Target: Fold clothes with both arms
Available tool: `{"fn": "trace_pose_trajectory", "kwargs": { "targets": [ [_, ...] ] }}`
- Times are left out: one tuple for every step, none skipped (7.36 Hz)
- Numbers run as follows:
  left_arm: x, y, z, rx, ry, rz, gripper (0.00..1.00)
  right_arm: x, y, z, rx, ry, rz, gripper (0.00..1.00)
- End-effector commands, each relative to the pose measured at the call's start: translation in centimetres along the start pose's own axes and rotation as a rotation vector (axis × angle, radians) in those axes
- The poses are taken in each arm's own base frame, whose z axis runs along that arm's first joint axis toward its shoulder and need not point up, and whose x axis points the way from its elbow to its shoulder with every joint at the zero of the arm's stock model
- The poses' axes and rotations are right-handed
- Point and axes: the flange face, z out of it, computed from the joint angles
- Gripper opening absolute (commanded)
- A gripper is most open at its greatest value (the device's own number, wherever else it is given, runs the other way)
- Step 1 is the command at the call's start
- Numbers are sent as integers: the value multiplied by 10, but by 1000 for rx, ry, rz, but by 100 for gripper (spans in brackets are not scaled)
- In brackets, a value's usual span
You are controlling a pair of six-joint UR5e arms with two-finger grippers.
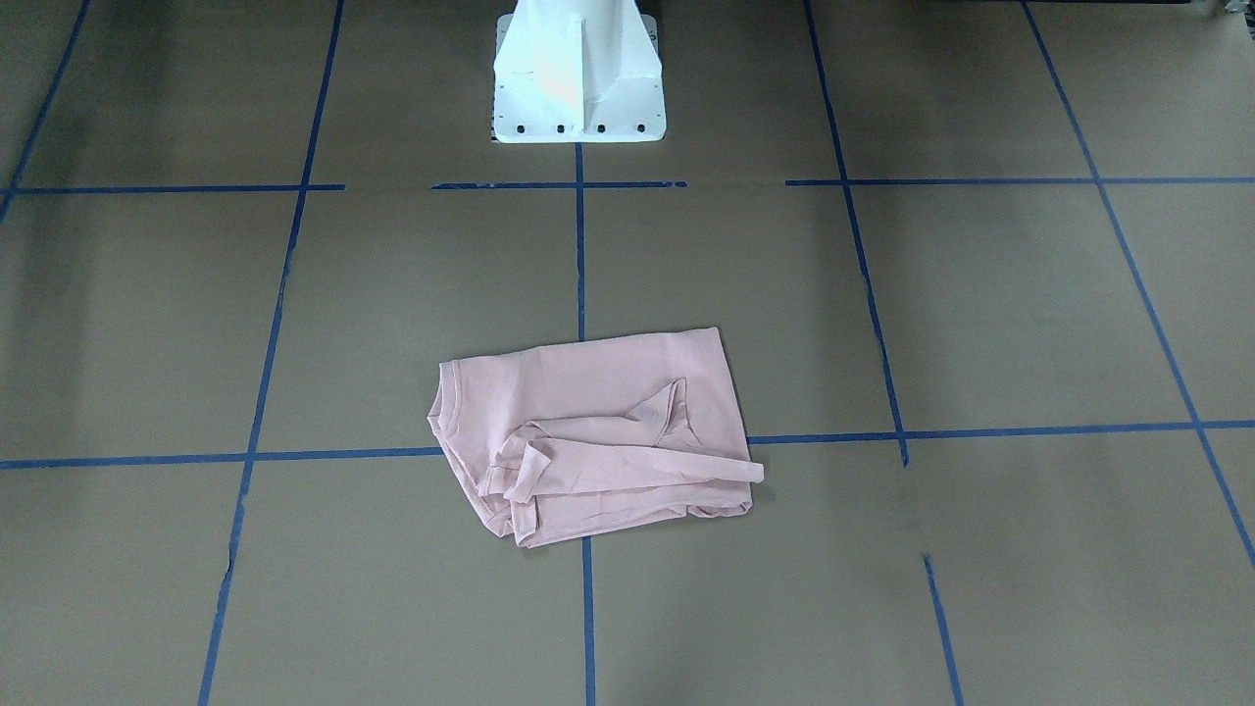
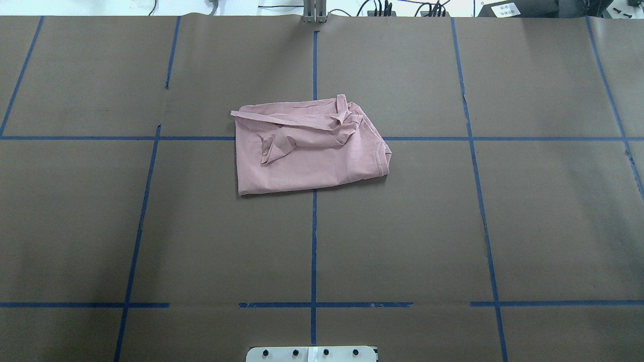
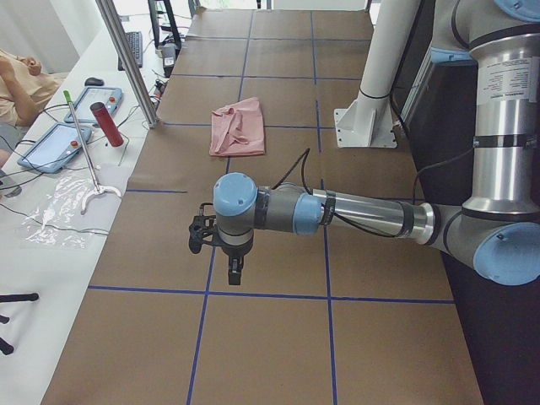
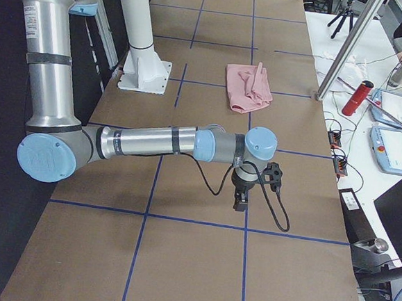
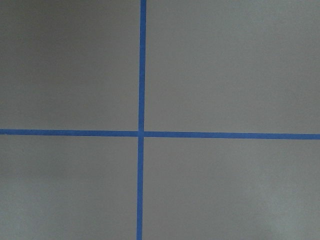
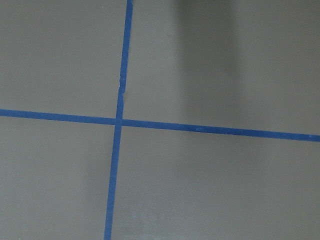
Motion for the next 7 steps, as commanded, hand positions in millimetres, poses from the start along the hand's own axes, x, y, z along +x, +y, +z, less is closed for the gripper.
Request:
{"fn": "trace_pose_trajectory", "kwargs": {
  "targets": [
    [0,0,0,-1,1,-3,100,-2,0,6,-13,1,-4,100],
    [-2,1,2,-5,1,-7,100,-1,1,7,-15,1,-1,100],
    [-2,1,3,-7,1,-9,100,-1,1,7,-15,-1,-1,100],
    [-2,1,4,-8,1,-8,100,-2,1,7,-13,-7,-2,100],
    [-1,0,3,-6,1,-4,100,-3,0,6,-12,-7,-1,100],
    [0,0,3,-5,1,-1,100,-5,0,5,-8,-8,-6,100],
    [2,-1,5,-9,2,5,100,-9,-2,1,0,-10,-13,100]
  ]
}}
